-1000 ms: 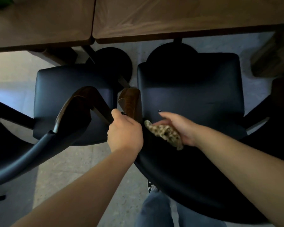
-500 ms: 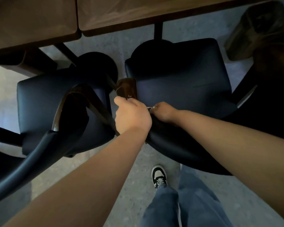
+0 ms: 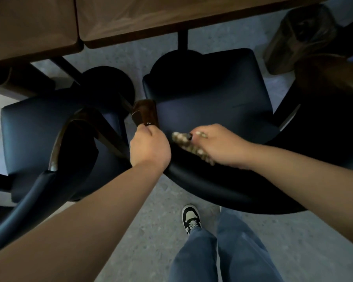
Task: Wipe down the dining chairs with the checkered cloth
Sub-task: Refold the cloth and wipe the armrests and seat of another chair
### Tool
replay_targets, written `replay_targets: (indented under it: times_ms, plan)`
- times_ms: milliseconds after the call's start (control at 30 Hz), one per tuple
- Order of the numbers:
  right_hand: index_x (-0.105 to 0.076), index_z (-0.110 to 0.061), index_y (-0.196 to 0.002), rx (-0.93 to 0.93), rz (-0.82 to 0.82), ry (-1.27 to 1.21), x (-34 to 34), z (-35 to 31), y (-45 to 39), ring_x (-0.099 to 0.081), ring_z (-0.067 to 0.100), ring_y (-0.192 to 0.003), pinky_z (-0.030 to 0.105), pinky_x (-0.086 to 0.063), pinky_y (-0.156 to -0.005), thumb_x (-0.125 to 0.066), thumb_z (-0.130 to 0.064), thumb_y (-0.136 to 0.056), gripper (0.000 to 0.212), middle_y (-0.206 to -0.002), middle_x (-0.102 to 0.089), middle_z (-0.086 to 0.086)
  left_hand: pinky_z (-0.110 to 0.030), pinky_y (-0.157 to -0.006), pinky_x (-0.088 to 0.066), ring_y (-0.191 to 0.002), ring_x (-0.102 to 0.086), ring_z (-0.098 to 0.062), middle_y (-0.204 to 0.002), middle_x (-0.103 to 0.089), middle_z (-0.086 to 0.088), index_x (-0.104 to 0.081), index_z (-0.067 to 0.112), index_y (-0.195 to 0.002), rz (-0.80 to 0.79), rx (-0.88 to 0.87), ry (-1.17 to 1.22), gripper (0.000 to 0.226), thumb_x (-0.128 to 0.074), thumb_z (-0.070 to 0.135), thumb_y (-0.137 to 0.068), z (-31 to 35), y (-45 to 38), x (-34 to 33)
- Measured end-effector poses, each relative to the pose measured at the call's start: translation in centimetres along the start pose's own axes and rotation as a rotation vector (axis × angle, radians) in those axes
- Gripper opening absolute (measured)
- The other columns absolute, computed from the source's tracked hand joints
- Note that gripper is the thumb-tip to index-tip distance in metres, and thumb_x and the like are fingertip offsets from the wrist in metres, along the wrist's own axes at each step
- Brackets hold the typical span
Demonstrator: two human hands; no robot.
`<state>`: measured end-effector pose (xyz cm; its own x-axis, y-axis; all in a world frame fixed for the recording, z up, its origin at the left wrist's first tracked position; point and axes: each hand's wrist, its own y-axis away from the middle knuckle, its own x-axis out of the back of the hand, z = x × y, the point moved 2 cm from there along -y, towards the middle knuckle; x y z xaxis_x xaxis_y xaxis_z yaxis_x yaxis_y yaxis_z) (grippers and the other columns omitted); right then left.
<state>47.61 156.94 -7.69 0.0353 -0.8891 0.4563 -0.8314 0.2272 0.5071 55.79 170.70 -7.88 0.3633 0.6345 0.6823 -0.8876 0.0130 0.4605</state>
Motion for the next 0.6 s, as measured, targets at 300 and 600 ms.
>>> replay_targets:
  times_ms: [300,600]
  plan:
    - [-0.064,0.003,-0.112,-0.300,-0.129,0.099,-6.3,4.7,-8.3,-0.060,0.030,-0.108,0.032,-0.048,-0.090,-0.049,-0.018,-0.095,0.031,-0.119,-0.063,0.018,-0.034,-0.070,-0.037,-0.077,-0.053,-0.021,-0.083,-0.053,0.000,-0.056,0.013,-0.099,0.023,0.019,0.007,0.032,-0.027,0.028,-0.101,-0.1,-0.1,-0.1]
    - [-0.049,-0.023,-0.072,0.124,0.075,0.125,-3.9,-2.4,0.1,-0.058,0.034,-0.085,0.035,-0.041,-0.068,-0.043,-0.021,-0.098,0.026,-0.087,-0.066,0.014,-0.039,-0.080,-0.044,-0.090,-0.056,-0.031,-0.098,-0.060,-0.010,-0.059,0.010,-0.104,0.032,0.020,0.017,0.034,-0.029,0.027,-0.099,-0.1,-0.2,-0.1]
